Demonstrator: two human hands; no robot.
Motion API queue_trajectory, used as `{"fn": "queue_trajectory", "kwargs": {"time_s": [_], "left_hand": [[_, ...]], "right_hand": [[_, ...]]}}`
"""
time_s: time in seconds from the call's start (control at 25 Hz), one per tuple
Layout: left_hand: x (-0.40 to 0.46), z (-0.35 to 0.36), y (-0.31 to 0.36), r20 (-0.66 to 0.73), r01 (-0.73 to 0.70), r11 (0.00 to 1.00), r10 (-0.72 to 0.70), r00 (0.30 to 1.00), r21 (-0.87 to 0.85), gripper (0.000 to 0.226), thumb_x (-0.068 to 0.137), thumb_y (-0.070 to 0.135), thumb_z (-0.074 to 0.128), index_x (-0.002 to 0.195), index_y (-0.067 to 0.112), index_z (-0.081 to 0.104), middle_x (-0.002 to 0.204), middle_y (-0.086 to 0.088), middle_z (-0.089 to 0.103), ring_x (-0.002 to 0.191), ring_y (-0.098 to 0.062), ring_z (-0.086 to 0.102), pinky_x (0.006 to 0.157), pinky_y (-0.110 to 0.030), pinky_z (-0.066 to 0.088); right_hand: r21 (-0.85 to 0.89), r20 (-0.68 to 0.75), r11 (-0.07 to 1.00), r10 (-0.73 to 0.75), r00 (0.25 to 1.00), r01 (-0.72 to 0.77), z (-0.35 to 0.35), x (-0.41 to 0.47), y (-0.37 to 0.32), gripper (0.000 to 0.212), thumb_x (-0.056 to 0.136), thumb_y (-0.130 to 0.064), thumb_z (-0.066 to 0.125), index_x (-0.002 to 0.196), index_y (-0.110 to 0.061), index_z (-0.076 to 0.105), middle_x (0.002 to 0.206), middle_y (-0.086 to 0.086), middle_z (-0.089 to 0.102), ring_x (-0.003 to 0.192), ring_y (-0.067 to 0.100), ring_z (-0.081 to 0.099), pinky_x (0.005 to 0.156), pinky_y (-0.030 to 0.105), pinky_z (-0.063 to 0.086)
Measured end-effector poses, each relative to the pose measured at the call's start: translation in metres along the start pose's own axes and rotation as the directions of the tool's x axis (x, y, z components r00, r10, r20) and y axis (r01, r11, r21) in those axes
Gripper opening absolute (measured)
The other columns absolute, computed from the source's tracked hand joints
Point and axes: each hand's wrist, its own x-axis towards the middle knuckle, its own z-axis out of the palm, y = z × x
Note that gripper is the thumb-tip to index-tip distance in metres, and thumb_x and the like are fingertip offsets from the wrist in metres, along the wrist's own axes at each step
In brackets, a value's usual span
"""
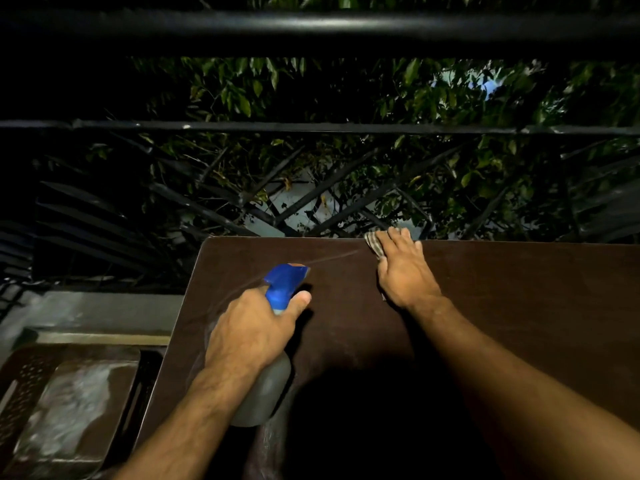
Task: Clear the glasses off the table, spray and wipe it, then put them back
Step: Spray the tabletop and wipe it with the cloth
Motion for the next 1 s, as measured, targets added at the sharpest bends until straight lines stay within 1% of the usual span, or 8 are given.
{"fn": "queue_trajectory", "kwargs": {"time_s": [0.16, 0.32, 0.4, 0.48, 0.6, 0.68, 0.8, 1.0], "left_hand": [[0.011, -0.016, -0.019, 0.028, 0.002, 0.997, -0.004, 1.0, 0.072, 0.047, 0.076, 0.076, 0.055, 0.076, 0.029, 0.054, 0.08, 0.003, 0.067, 0.082, -0.024, 0.065, 0.081, -0.041, 0.054], [0.013, -0.021, -0.026, 0.015, 0.007, 1.0, -0.007, 1.0, 0.003, 0.049, 0.074, 0.075, 0.056, 0.076, 0.026, 0.053, 0.083, 0.001, 0.069, 0.086, -0.028, 0.066, 0.083, -0.043, 0.054], [0.011, -0.021, -0.029, 0.037, 0.012, 0.999, -0.014, 0.999, 0.035, 0.049, 0.072, 0.076, 0.058, 0.08, 0.028, 0.053, 0.087, 0.002, 0.067, 0.089, -0.028, 0.065, 0.083, -0.042, 0.053], [0.007, -0.022, -0.037, 0.014, 0.028, 0.997, -0.029, 0.999, 0.07, 0.047, 0.071, 0.077, 0.058, 0.088, 0.033, 0.053, 0.088, 0.002, 0.067, 0.089, -0.027, 0.065, 0.083, -0.042, 0.053], [0.005, -0.029, -0.051, -0.066, 0.066, 0.997, -0.068, 0.996, -0.027, 0.048, 0.075, 0.071, 0.059, 0.079, 0.024, 0.053, 0.079, 0.001, 0.066, 0.079, -0.025, 0.065, 0.077, -0.041, 0.055], [0.005, -0.031, -0.057, -0.063, 0.101, 0.989, -0.108, 0.992, -0.109, 0.05, 0.077, 0.069, 0.059, 0.076, 0.019, 0.057, 0.075, -0.001, 0.066, 0.075, -0.025, 0.065, 0.074, -0.04, 0.055], [0.01, -0.039, -0.064, -0.027, 0.164, 0.974, -0.17, 0.985, -0.155, 0.052, 0.074, 0.073, 0.057, 0.077, 0.021, 0.06, 0.077, 0.0, 0.067, 0.077, -0.025, 0.066, 0.078, -0.04, 0.056], [0.019, -0.059, -0.089, 0.045, 0.151, 0.973, -0.146, 0.988, -0.173, 0.047, 0.077, 0.067, 0.061, 0.078, 0.021, 0.058, 0.074, 0.001, 0.066, 0.072, -0.022, 0.065, 0.064, -0.033, 0.049]], "right_hand": [[0.067, 0.103, 0.962, -0.27, 0.957, 0.264, 0.003, -0.042, -0.029, 0.062, 0.095, -0.02, 0.044, 0.154, -0.022, 0.024, 0.162, 0.0, 0.017, 0.15, 0.017, 0.001, 0.122, 0.041, -0.004], [0.146, 0.268, 0.781, -0.622, 0.735, 0.607, 0.02, -0.098, -0.072, 0.06, 0.095, -0.02, 0.043, 0.153, -0.024, 0.027, 0.162, -0.002, 0.018, 0.15, 0.015, 0.002, 0.119, 0.034, -0.008], [0.108, 0.212, 0.824, -0.566, 0.796, 0.557, 0.021, -0.073, -0.07, 0.06, 0.096, -0.021, 0.043, 0.154, -0.025, 0.026, 0.162, -0.002, 0.018, 0.15, 0.014, 0.002, 0.118, 0.031, -0.01], [0.09, 0.103, 0.941, -0.333, 0.937, 0.325, 0.02, -0.03, -0.068, 0.059, 0.097, -0.02, 0.042, 0.154, -0.023, 0.026, 0.163, 0.001, 0.017, 0.15, 0.016, 0.002, 0.119, 0.033, -0.008], [0.053, 0.002, 0.998, -0.042, 0.999, 0.042, 0.025, 0.006, -0.078, 0.056, 0.099, -0.019, 0.039, 0.154, -0.018, 0.026, 0.162, 0.005, 0.019, 0.15, 0.022, 0.004, 0.12, 0.037, -0.004], [0.094, 0.017, 0.993, -0.076, 0.997, 0.074, 0.033, -0.009, -0.09, 0.057, 0.098, -0.018, 0.04, 0.153, -0.018, 0.028, 0.162, 0.003, 0.02, 0.15, 0.02, 0.004, 0.119, 0.034, -0.007], [0.186, 0.097, 0.946, -0.288, 0.953, 0.267, 0.029, -0.062, -0.107, 0.058, 0.096, -0.017, 0.044, 0.152, -0.024, 0.032, 0.161, -0.004, 0.022, 0.149, 0.01, 0.003, 0.118, 0.027, -0.009], [0.215, 0.267, 0.881, -0.468, 0.843, 0.421, 0.021, -0.122, -0.123, 0.058, 0.097, -0.023, 0.046, 0.15, -0.037, 0.027, 0.161, -0.015, 0.016, 0.149, 0.006, -0.003, 0.12, 0.028, -0.004]]}}
